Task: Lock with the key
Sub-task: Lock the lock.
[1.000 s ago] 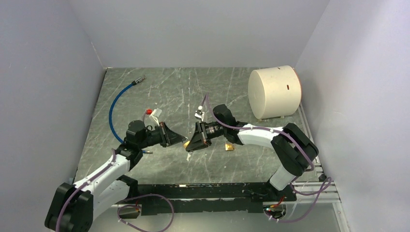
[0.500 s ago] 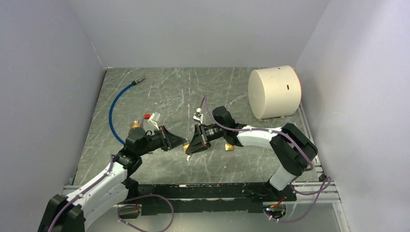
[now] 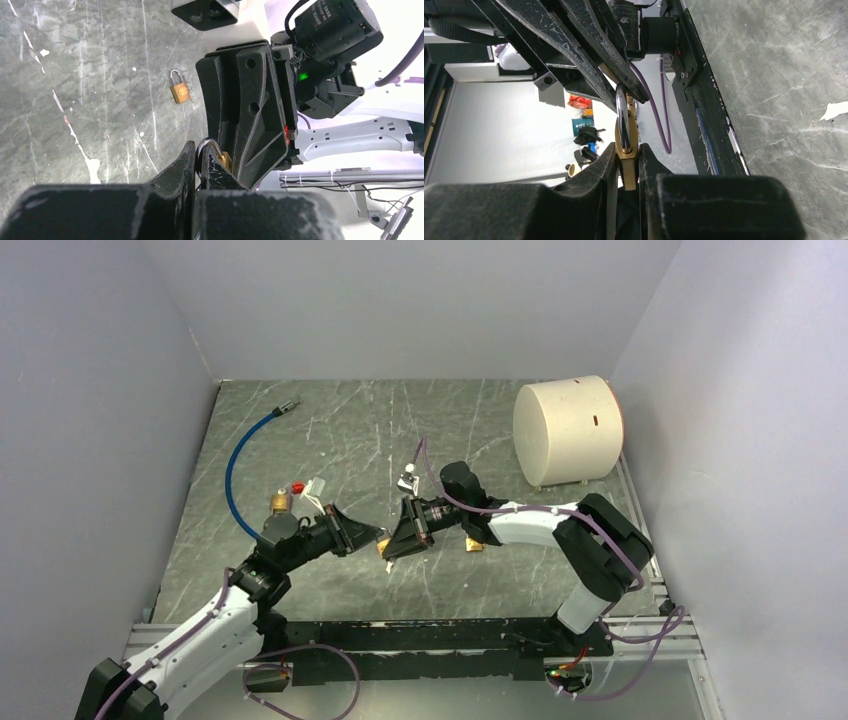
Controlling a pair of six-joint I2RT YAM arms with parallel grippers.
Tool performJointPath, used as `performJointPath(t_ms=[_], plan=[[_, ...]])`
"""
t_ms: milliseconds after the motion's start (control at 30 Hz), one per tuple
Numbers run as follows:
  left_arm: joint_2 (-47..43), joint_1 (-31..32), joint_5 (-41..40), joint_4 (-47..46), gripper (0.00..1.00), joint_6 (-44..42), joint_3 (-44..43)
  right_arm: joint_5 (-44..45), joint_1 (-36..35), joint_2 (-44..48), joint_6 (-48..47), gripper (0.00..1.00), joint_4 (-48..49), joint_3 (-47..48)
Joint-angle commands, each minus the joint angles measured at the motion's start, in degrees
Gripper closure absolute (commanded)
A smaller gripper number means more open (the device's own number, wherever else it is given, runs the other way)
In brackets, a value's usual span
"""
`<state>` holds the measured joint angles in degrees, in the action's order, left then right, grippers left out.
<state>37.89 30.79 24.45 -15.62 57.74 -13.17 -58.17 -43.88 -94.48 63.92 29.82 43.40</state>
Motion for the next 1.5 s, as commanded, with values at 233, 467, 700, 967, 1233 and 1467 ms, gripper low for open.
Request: performJointPath(t_ms=[233, 467, 700, 967, 1233, 1467], plan=[[-2.5, 12.0, 15.1, 1.9, 0.97, 3.8, -0.7, 21.9, 3.5, -2.2, 2.9, 1.0, 13.0, 3.3], [-7.1, 12.9, 13.6, 5.5, 0.97, 3.8, 0.3, 27.3, 2.4, 1.4, 0.8, 1.0, 11.0, 1.0], [-6.3, 13.6, 15.1, -0.6, 0.97, 5.5, 1.7, 26.7, 2.3, 1.1, 1.3, 1.0, 16.1, 0.5], [-7.9, 15.1, 14.9, -6.8, 0.97, 7.8, 3.7, 26.3, 2.5, 1.6, -0.3, 1.0, 22.2, -0.1], [-6.7, 16.2, 14.9, -5.0, 0.98, 4.4, 1.3, 30.1, 3.9, 4.2, 2.3, 1.0, 26.8, -1.7], [-4.1, 16.2, 16.0, -8.6, 0.97, 3.8, -0.7, 32.9, 5.7, 6.8, 2.0, 1.0, 23.7, -1.2]])
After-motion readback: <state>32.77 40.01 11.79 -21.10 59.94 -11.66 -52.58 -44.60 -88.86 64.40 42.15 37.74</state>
